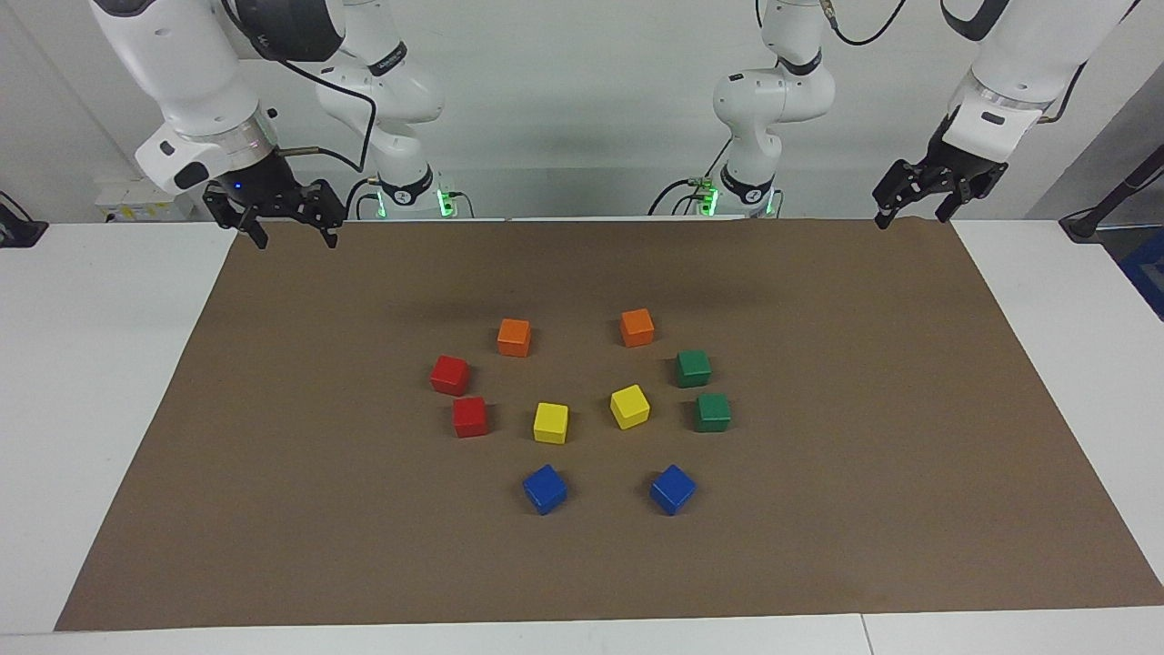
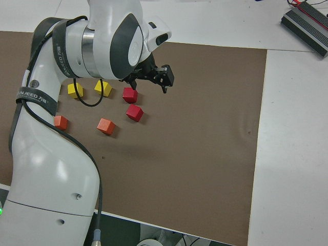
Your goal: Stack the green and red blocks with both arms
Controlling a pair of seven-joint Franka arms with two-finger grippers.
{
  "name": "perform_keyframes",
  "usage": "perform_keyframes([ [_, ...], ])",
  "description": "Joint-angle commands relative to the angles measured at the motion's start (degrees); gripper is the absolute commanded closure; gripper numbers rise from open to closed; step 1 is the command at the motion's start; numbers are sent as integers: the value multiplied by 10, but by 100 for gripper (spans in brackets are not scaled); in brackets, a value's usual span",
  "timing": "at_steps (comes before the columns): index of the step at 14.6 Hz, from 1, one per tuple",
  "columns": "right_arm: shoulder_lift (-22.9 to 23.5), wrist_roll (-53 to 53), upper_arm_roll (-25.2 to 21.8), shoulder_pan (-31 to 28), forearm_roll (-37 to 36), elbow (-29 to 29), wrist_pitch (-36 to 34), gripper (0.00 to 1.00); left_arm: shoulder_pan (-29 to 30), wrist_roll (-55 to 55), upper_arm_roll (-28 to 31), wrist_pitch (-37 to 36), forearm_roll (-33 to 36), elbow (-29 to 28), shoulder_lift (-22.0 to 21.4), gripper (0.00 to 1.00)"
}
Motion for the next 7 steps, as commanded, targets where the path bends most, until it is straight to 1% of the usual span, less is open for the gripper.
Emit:
perform_keyframes([
  [1, -8, 11, 6, -9, 12, -9, 1, 0, 5, 7, -5, 2, 6, 2, -6, 0],
  [7, -8, 16, 6, -9, 11, -9, 1, 0, 0, 10, -7, 2, 6, 1, -6, 0],
])
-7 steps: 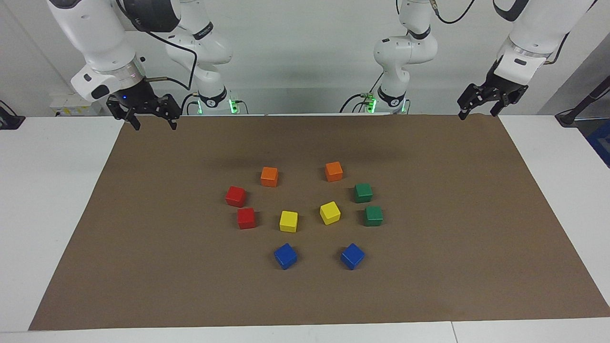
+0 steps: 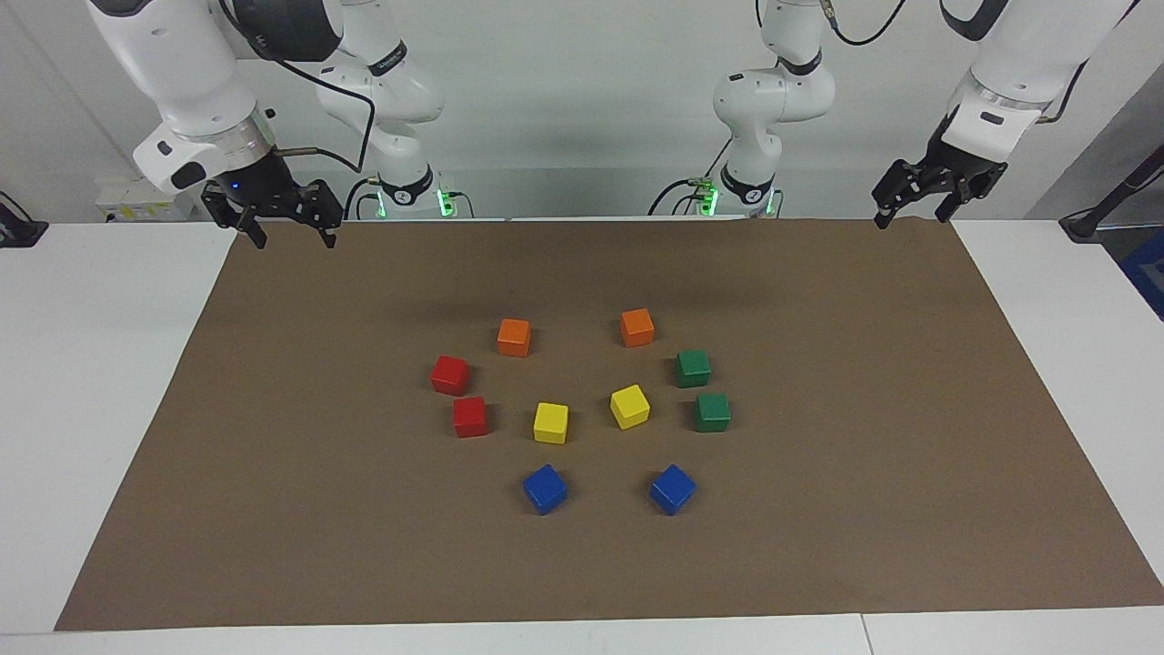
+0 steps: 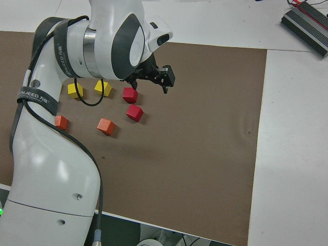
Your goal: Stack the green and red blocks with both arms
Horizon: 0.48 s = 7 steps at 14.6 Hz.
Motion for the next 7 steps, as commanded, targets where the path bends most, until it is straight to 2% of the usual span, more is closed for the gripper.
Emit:
perform_keyframes([
  [1, -8, 12, 5, -7, 10, -10, 1, 0, 0, 9, -5, 4, 6, 2, -6, 0],
  [7, -9, 33, 7, -3, 10, -12, 6, 0, -5, 25, -8, 39, 6, -40, -22, 0],
])
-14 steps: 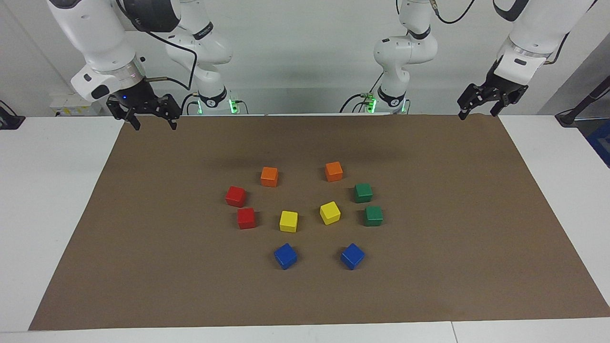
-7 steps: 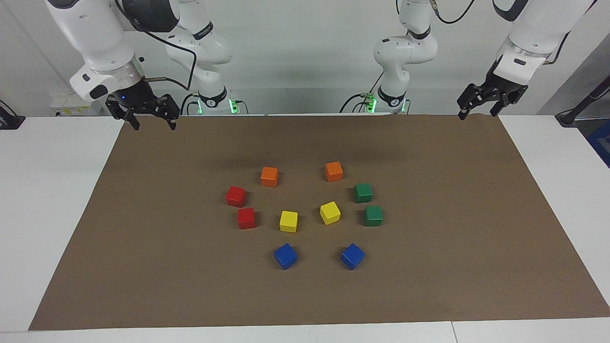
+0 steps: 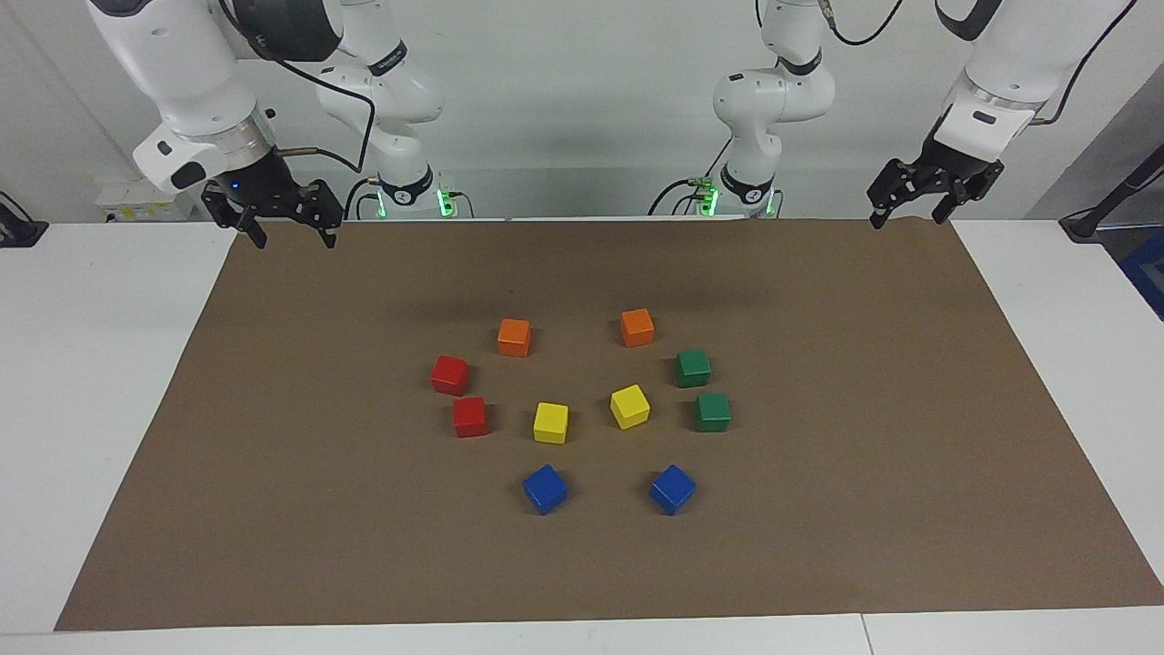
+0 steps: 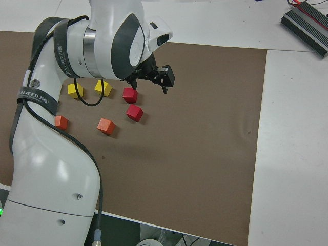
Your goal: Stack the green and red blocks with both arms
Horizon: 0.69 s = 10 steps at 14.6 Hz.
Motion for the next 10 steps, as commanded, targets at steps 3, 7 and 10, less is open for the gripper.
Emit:
perform_keyframes([
  [3, -12, 42, 10, 3, 10, -21, 14, 0, -33, 2, -4, 71, 4, -73, -22, 0],
  [7, -13, 48, 11, 8, 10, -25, 21, 0, -78, -34, -4, 126, 0, -99, 7, 0],
  [10, -10, 81, 11, 34, 10, -37, 37, 0, -125, -72, -4, 186, -3, -130, 31, 0],
])
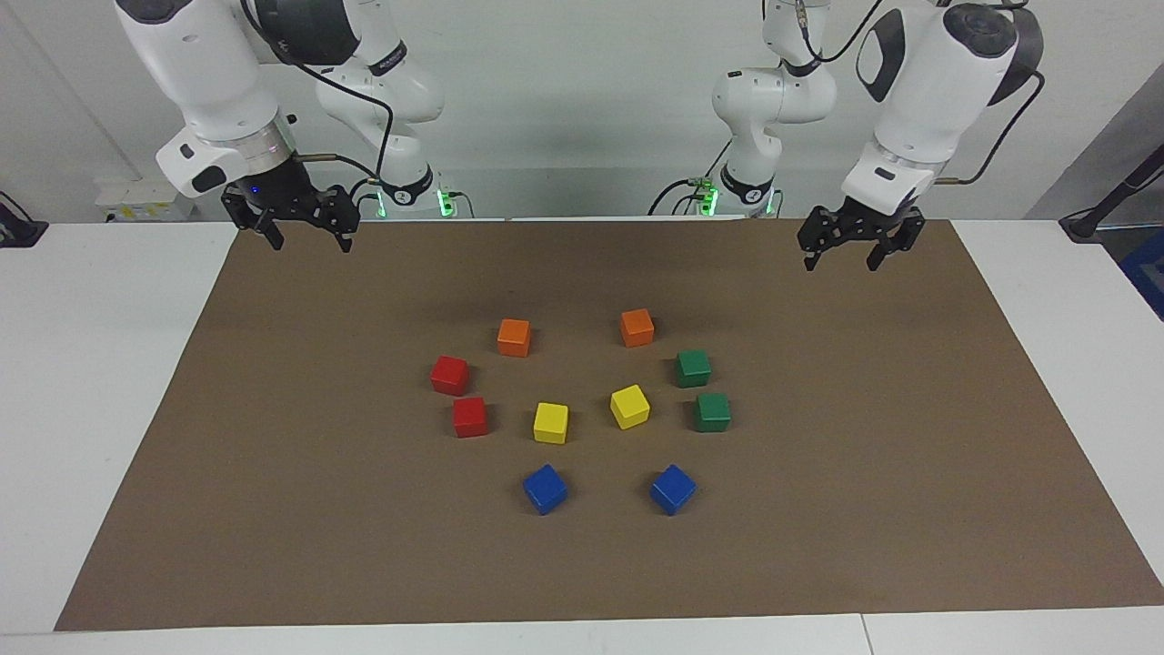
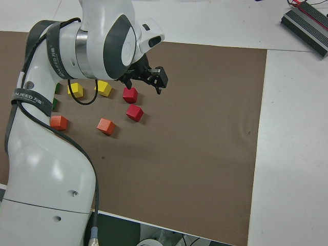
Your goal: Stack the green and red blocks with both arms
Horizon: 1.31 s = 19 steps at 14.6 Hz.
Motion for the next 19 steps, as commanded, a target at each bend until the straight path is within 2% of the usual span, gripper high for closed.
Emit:
perform_keyframes([
  [1, -6, 54, 1, 33, 9, -23, 27, 0, -48, -39, 6, 56, -2, -25, 33, 0],
  [3, -1, 102, 1, 69, 9, -44, 74, 0, -78, -50, 6, 86, -2, -30, 67, 0],
  [6, 33, 159, 1, 110, 10, -51, 129, 0, -102, -80, 6, 174, -2, -87, 81, 0],
  [8, 57, 178, 1, 129, 10, -53, 159, 0, -120, -95, 7, 205, -2, -98, 100, 0],
  [16, 100, 174, 1, 129, 10, -104, 298, 0, -145, -137, 6, 287, -2, -140, 130, 0],
  [19, 121, 172, 0, 126, 10, -108, 314, 0, -151, -156, 6, 313, -2, -150, 143, 0],
])
